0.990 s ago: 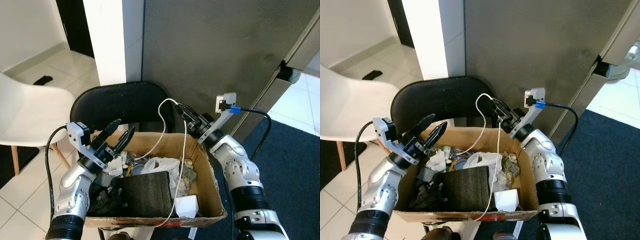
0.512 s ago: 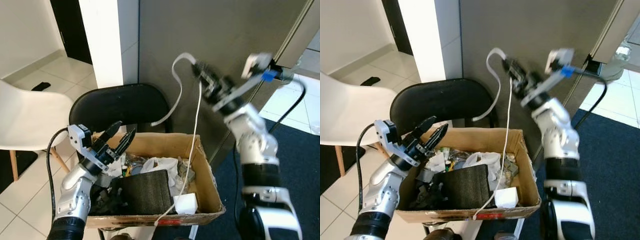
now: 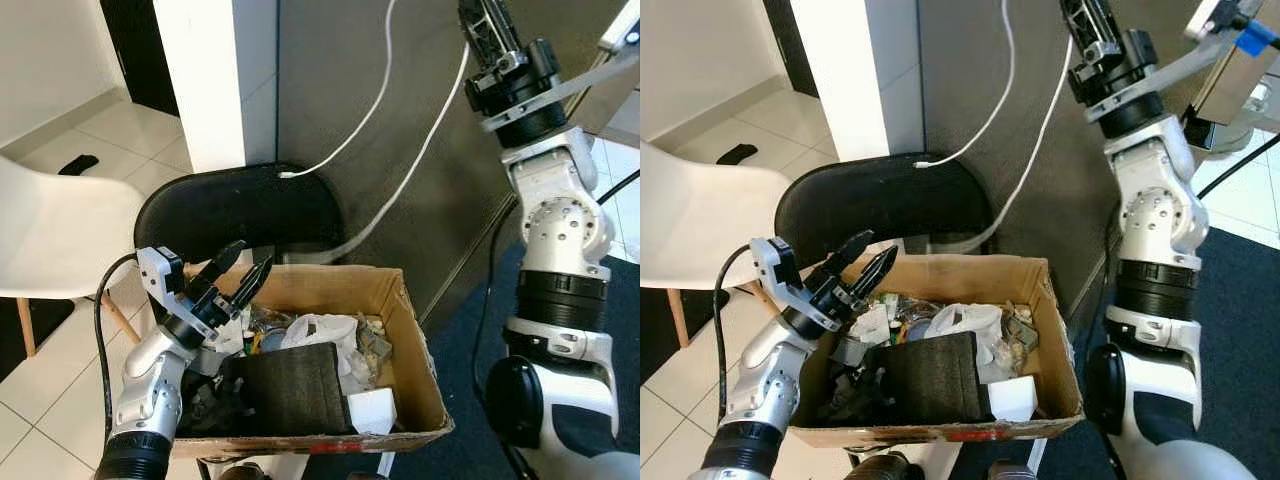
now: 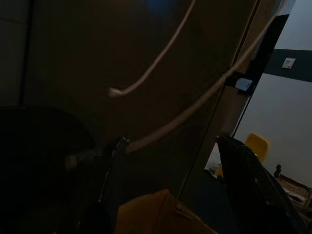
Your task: Picking trash to rubbish bin
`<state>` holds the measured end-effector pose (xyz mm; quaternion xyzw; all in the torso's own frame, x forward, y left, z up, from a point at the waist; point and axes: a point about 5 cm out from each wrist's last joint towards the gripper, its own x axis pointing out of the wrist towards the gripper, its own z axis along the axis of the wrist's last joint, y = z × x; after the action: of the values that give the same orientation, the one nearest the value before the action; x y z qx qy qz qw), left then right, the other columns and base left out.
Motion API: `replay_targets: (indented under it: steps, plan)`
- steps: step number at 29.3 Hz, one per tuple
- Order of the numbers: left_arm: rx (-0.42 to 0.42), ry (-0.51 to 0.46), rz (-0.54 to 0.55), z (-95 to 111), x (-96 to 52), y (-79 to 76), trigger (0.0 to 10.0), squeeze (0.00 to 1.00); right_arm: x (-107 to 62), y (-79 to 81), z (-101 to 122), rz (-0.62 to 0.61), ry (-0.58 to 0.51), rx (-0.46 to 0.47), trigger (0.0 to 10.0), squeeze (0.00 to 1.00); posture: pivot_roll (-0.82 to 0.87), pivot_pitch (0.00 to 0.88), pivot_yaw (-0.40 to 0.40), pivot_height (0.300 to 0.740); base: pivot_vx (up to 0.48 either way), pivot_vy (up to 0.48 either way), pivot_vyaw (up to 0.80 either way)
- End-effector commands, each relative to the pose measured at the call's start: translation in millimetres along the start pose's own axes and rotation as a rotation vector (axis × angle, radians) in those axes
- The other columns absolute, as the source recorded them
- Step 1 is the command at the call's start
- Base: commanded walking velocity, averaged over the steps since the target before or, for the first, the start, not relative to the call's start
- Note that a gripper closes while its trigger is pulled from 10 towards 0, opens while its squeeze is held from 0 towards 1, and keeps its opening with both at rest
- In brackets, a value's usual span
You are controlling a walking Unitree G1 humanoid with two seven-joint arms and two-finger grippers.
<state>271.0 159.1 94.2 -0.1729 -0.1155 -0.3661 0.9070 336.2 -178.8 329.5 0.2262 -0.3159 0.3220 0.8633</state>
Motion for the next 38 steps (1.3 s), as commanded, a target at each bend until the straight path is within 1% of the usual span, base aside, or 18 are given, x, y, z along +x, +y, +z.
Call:
replay_targets:
  steps: [1,3,4,6,8,12,14,15,16,17,20,21,22,24,27,32,35,38]
  plan:
    - [-0.001,0.005,-0.01,0.3,-1.4,-0.8,10.0,0.0,-9.4,5.3,-14.5,0.078,0.151,-0.061,10.0,0.0,0.02,0.0,-0.035,0.74,0.0,0.0,0.0]
    - [-0.002,0.006,-0.009,-0.2,-2.3,-0.3,10.0,0.0,-26.6,19.2,-36.8,0.247,0.334,-0.154,10.0,0.0,0.02,0.0,-0.033,0.74,0.0,0.0,0.0]
    - [-0.002,0.006,-0.009,-0.2,-2.3,-0.3,10.0,0.0,-26.6,19.2,-36.8,0.247,0.334,-0.154,10.0,0.0,0.02,0.0,-0.033,0.74,0.0,0.0,0.0]
    - [-0.003,0.009,-0.007,-0.6,-3.5,0.4,10.0,0.0,-44.2,37.3,-51.5,0.416,0.449,-0.147,10.0,0.0,0.03,0.0,-0.028,0.74,0.0,0.0,0.0]
    - [-0.006,0.01,-0.005,-1.0,-4.1,1.0,10.0,0.0,-51.6,45.3,-61.5,0.469,0.498,-0.141,10.0,0.0,0.02,0.0,-0.028,0.74,0.0,0.0,0.0]
    - [-0.007,0.01,-0.004,-1.4,-4.3,1.1,10.0,0.0,-56.4,47.6,-89.8,0.431,0.606,-0.197,10.0,0.0,0.03,0.0,-0.032,0.74,0.0,0.0,0.0]
    - [-0.006,0.01,-0.004,-1.5,-4.3,1.1,10.0,0.0,-57.5,47.7,-95.4,0.421,0.63,-0.212,10.0,0.0,0.03,0.0,-0.032,0.74,0.0,0.0,0.0]
    - [-0.006,0.01,-0.003,-1.8,-4.2,0.8,10.0,0.0,-63.8,47.0,-104.8,0.427,0.702,-0.233,10.0,0.0,0.03,0.0,-0.035,0.74,0.0,0.0,0.0]
    - [-0.006,0.01,-0.003,-1.8,-4.2,0.8,10.0,0.0,-63.8,47.0,-104.8,0.427,0.702,-0.233,10.0,0.0,0.03,0.0,-0.035,0.74,0.0,0.0,0.0]
    - [-0.006,0.009,-0.003,-2.0,-4.1,0.7,10.0,0.0,-69.7,46.3,-110.3,0.443,0.757,-0.25,10.0,0.0,0.03,0.0,-0.035,0.74,0.0,0.0,0.0]
    - [-0.006,0.009,-0.003,-2.0,-4.1,0.8,10.0,0.0,-72.9,44.7,-111.3,0.448,0.785,-0.26,10.0,0.0,0.03,0.0,-0.035,0.74,0.0,0.0,0.0]
    - [-0.01,0.008,-0.005,-2.3,-4.1,1.0,10.0,0.0,-83.0,38.5,-116.6,0.45,0.876,-0.313,10.0,0.0,0.02,0.0,-0.033,0.74,0.0,0.0,0.0]
    - [-0.01,0.008,-0.005,-2.3,-4.1,1.0,10.0,0.0,-83.0,38.5,-116.6,0.45,0.876,-0.313,10.0,0.0,0.02,0.0,-0.033,0.74,0.0,0.0,0.0]
    - [-0.013,0.007,-0.007,-2.5,-4.1,1.1,10.0,0.0,-90.2,34.9,-123.2,0.435,0.942,-0.351,10.0,0.0,0.02,0.0,-0.034,0.74,0.0,0.0,0.0]
    - [-0.013,0.007,-0.007,-2.5,-4.1,1.1,10.0,0.0,-91.9,34.1,-126.1,0.424,0.96,-0.365,10.0,0.0,0.02,0.0,-0.034,0.74,0.0,0.0,0.0]
    - [-0.021,0.012,-0.009,-3.0,-4.2,0.7,10.0,0.0,-105.1,28.8,-140.6,0.417,1.075,-0.441,10.0,0.0,0.03,0.0,-0.034,0.74,0.0,0.0,0.0]
    - [-0.036,0.017,-0.013,-3.6,-4.4,0.4,10.0,0.0,-104.9,25.6,-141.8,0.398,1.079,-0.468,10.0,0.0,0.02,0.0,-0.031,0.74,0.0,0.0,0.0]
    - [-0.1,0.043,-0.028,-3.2,-7.8,-2.3,10.0,0.0,-100.8,22.4,-143.6,0.365,1.047,-0.495,10.0,0.0,0.02,0.0,-0.03,0.74,0.0,0.0,0.0]
